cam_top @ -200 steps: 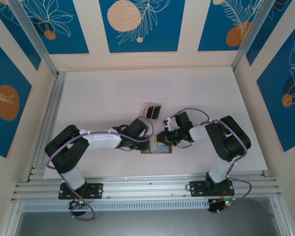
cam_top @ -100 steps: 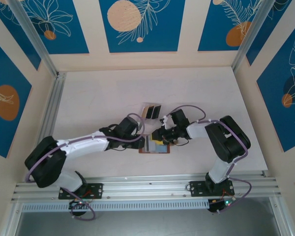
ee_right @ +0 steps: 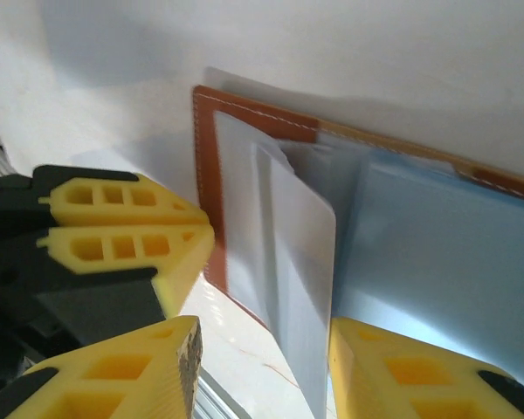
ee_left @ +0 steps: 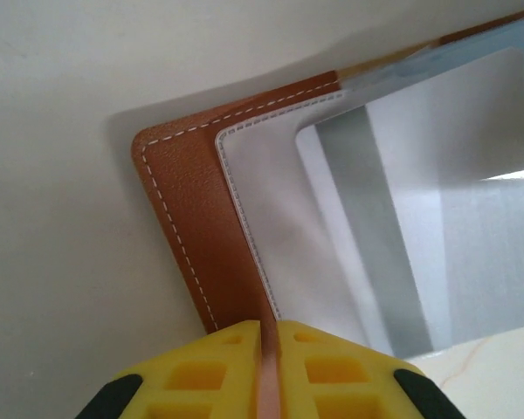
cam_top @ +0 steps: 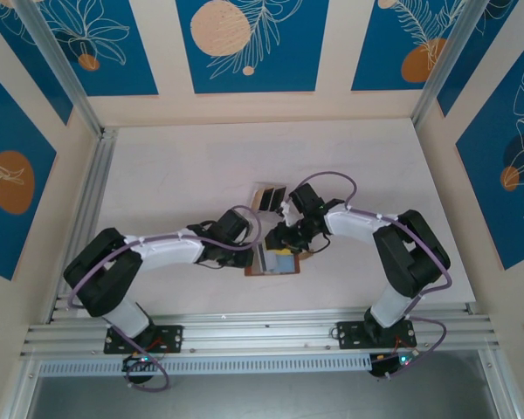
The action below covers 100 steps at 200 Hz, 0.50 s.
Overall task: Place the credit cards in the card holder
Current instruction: Insert the credit card into the card slot.
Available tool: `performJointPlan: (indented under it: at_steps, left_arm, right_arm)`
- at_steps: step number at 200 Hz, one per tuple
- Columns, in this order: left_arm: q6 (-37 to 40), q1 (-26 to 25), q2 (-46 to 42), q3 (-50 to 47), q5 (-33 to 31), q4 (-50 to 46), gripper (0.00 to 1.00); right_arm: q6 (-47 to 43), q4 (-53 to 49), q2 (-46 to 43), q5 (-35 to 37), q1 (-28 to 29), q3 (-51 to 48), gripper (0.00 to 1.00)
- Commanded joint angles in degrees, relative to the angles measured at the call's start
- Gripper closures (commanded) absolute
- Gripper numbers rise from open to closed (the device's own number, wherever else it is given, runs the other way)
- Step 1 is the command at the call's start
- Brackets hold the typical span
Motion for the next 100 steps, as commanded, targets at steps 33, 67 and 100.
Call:
performJointPlan:
  at_steps: [33,67,100]
  left_arm:
    - [0.4,0.5,2.2,-2.1,0.9,2.9,0.90]
    - [-0.3,0.6,3.0,-2.9,1.4,4.3,0.91]
    - [-0.5,0.6,3.4,-3.0,1.5,4.6,0.91]
  right_arm:
    - [-3.6,-10.1,-0.8,6.4,0.4,3.7,0.61]
    - [-3.4,-11.6,-0.1,12.1,1.0,5.1,0.90]
    - [-3.2,-14.2,2.5,18.0,3.5,7.6,0.99]
